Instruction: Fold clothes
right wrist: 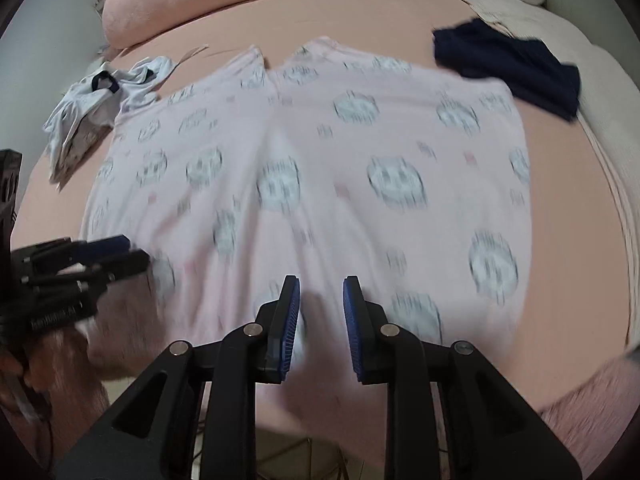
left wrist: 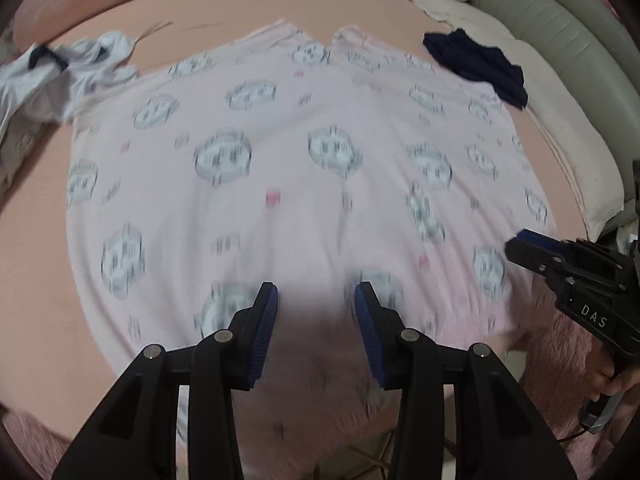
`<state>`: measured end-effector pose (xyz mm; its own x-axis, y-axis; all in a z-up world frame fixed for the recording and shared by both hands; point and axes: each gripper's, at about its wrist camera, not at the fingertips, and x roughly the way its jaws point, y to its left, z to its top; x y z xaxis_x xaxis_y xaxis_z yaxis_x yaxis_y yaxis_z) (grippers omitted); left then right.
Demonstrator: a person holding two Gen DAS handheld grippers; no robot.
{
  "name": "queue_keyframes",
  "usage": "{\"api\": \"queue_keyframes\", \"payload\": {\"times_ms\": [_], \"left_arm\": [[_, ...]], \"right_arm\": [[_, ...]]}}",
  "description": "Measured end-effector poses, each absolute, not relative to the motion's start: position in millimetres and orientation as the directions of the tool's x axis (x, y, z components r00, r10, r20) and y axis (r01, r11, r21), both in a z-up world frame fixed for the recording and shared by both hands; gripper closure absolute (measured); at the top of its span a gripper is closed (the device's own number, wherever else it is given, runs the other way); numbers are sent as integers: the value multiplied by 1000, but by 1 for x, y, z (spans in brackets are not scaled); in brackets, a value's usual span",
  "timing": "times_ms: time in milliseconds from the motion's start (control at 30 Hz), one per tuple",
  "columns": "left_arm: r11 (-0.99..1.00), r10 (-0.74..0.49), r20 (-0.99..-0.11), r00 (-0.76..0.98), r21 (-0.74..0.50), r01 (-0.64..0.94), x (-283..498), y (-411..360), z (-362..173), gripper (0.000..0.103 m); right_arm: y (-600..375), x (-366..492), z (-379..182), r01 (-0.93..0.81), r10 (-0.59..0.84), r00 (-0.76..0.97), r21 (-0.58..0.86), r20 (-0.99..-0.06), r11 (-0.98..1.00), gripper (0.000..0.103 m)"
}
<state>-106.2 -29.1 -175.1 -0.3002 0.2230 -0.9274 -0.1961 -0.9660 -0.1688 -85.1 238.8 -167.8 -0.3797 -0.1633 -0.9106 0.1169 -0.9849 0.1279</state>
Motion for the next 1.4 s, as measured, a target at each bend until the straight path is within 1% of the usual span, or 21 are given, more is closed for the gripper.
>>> {"api": "queue_keyframes", "payload": {"times_ms": [133,200,267,300,400,433,533,667,800,833,867,900,967,1133,1267,1400], "left_arm": [[-976,148,-943,-299,-90,-198,-80,-29,-180,61],[-978,149,-945,-293,-97,-186,-75,-32,-179,60],[-979,158,-945,-285,-112,-170,-71,-35,-177,57],[-980,162,-946,-282,-120,-161,-68,-37,-177,55],[-980,176,-946,-271,-143,-137,-62,-41,-175,53],[-980,180,-947,-267,-150,-129,-60,-43,-174,53],[-979,193,-943,-271,-166,-119,-59,-43,-172,53],[-977,200,-938,-283,-168,-133,-63,-32,-173,53],[-974,213,-934,-287,-181,-132,-65,-31,-178,53],[-974,216,-934,-285,-186,-129,-66,-31,-180,53],[-973,220,-933,-285,-191,-125,-66,-33,-180,53],[-973,225,-931,-286,-198,-122,-66,-35,-180,53],[-971,235,-928,-289,-211,-115,-65,-39,-180,53],[-968,250,-920,-303,-233,-92,-63,-50,-178,53],[-956,291,-903,-315,-281,-77,-63,-57,-177,53],[-937,344,-880,-328,-344,-58,-62,-65,-178,53]], "right_arm": [[253,-65,-179,130,-117,-360,75,-926,-989,81],[260,-56,-177,134,-114,-369,69,-922,-989,81],[270,-48,-173,111,-133,-382,98,-914,-989,81],[279,-45,-173,82,-148,-384,126,-911,-989,81],[306,-38,-170,-28,-183,-407,213,-895,-977,80],[312,-37,-168,-58,-182,-414,226,-892,-973,75],[327,-36,-167,-124,-171,-410,241,-896,-963,69],[329,-36,-176,-161,-176,-365,248,-914,-955,68],[328,-36,-178,-166,-196,-359,269,-912,-949,60],[327,-36,-178,-158,-222,-363,295,-905,-942,64],[326,-37,-178,-145,-259,-362,328,-896,-933,73],[325,-40,-178,-127,-306,-356,370,-883,-920,100],[316,-48,-171,-82,-347,-355,399,-868,-913,101],[269,-88,-133,80,-436,-377,440,-817,-894,101],[218,-118,-117,189,-468,-364,429,-805,-884,101],[173,-136,-140,252,-479,-284,417,-831,-873,99]]}}
